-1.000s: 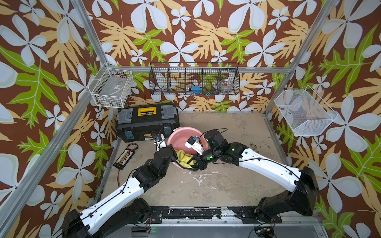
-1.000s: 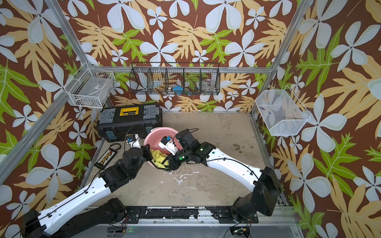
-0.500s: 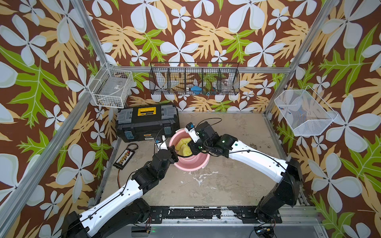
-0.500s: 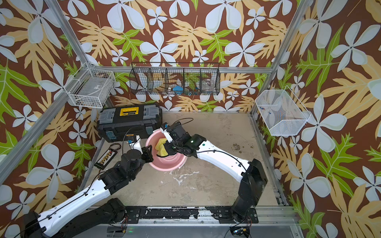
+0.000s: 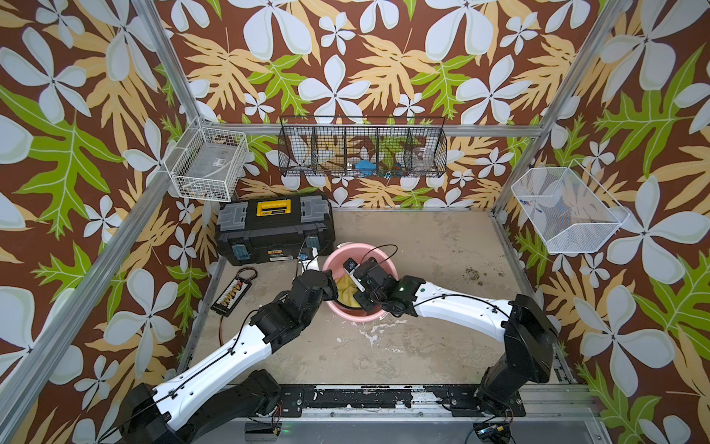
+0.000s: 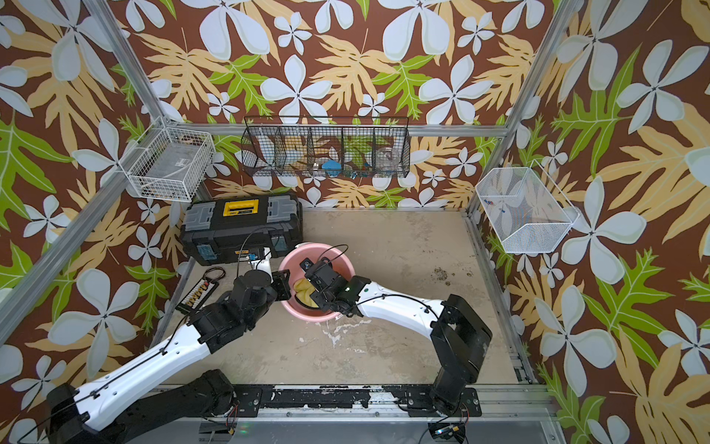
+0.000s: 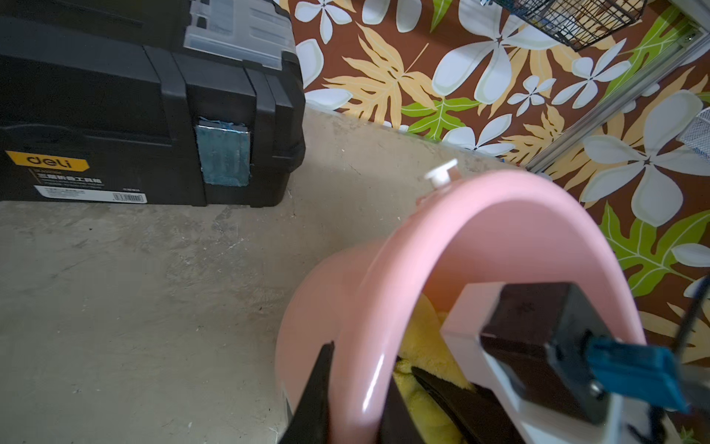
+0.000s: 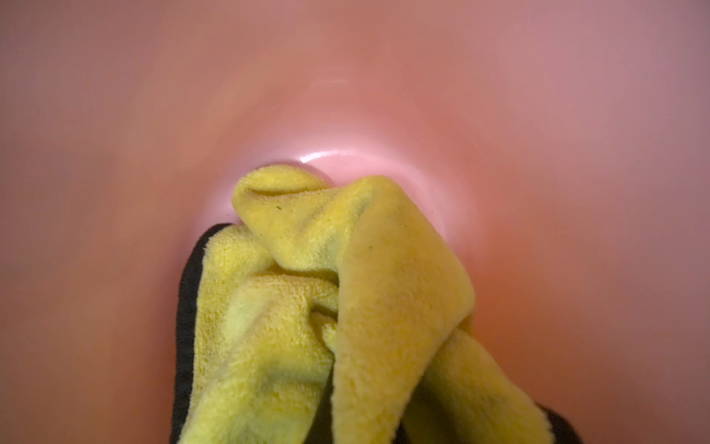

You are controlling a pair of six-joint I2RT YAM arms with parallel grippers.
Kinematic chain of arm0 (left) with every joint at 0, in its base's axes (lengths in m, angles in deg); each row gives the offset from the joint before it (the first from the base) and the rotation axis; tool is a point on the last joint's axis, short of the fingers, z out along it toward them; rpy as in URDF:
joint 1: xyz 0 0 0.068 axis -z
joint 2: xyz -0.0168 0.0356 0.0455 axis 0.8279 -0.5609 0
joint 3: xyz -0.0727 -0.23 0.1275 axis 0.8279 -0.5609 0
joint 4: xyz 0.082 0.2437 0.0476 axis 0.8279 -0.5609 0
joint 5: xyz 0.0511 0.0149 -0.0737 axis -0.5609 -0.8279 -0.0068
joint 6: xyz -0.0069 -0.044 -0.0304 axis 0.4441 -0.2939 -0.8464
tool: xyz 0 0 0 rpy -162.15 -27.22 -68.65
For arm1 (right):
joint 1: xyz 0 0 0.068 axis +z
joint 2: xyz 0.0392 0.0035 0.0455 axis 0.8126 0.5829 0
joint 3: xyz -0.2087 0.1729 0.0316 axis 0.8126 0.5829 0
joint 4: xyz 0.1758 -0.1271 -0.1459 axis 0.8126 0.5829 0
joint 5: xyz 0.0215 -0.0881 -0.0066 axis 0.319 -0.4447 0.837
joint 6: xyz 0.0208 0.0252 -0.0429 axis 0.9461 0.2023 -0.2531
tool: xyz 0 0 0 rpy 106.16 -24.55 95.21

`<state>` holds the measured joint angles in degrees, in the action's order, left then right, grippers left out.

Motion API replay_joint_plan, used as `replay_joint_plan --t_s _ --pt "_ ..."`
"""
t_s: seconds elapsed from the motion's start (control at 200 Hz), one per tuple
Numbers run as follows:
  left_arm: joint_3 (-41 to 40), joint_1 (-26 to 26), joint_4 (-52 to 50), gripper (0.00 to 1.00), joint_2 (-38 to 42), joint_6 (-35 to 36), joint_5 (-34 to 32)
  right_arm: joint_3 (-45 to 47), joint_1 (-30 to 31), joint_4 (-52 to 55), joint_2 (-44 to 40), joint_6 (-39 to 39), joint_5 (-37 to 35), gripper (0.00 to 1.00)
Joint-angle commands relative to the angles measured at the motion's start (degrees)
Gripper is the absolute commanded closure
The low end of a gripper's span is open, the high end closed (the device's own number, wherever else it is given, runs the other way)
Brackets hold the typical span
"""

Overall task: Wipe the inside of the bucket with a cloth
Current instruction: Wipe the dirt from the inside of the bucket.

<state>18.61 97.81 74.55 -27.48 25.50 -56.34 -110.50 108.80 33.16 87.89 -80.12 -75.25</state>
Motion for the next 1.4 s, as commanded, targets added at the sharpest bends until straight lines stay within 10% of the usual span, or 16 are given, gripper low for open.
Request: replay_joint_plan --t_s 0.0,0.861,1.391 --pt "-0.73 -0.31 7.81 1.00 0.53 -2.23 -3.59 -0.55 -0.14 4.47 1.22 -0.47 -1.55 1.00" --pt "-6.64 0.02 15.59 1.00 6.42 8.94 1.84 -27.40 -0.22 17.21 29.28 -3.41 -37.20 1.00" --pt "-7.95 0.01 15.70 1.00 7.91 9.30 -3.18 -35.73 -0.51 33.62 34.03 1.38 6.59 1.00"
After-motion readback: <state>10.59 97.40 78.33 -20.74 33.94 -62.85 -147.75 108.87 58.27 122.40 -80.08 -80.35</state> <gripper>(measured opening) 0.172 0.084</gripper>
